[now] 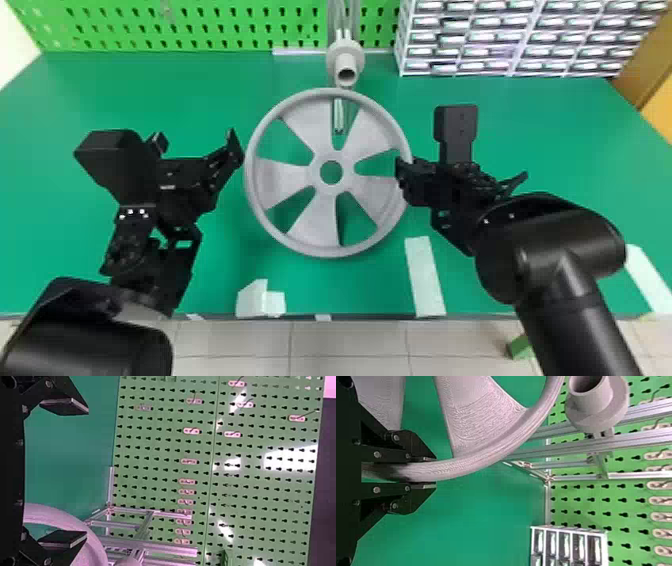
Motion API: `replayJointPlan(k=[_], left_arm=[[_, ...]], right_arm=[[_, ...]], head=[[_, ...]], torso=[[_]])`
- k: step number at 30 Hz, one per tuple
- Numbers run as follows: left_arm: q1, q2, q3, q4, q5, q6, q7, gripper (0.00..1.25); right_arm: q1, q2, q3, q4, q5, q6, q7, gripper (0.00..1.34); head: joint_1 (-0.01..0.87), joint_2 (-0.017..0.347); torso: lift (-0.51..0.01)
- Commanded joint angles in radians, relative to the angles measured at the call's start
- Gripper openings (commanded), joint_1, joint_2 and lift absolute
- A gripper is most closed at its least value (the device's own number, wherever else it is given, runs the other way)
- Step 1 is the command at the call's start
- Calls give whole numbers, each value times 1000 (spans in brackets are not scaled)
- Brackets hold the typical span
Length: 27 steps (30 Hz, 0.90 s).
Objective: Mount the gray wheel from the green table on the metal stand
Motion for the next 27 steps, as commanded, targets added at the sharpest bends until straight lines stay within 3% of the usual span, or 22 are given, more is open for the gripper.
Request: replayJointPlan(k=[1, 10, 27], left_arm=[[12, 0, -2, -10, 9, 4, 5, 1069], [27, 0, -3, -14, 29, 5, 24, 1069], [27, 13, -15, -25, 78, 36, 44, 1071]], right_arm=[[12, 2, -1, -2, 11, -17, 6, 18], [44, 2, 17, -7, 96, -132, 33, 17], [84, 7, 17, 4, 165, -327, 37, 17]], head=[[867, 52], [867, 52], [867, 52]], torso=[[-100], [-100], [-100]])
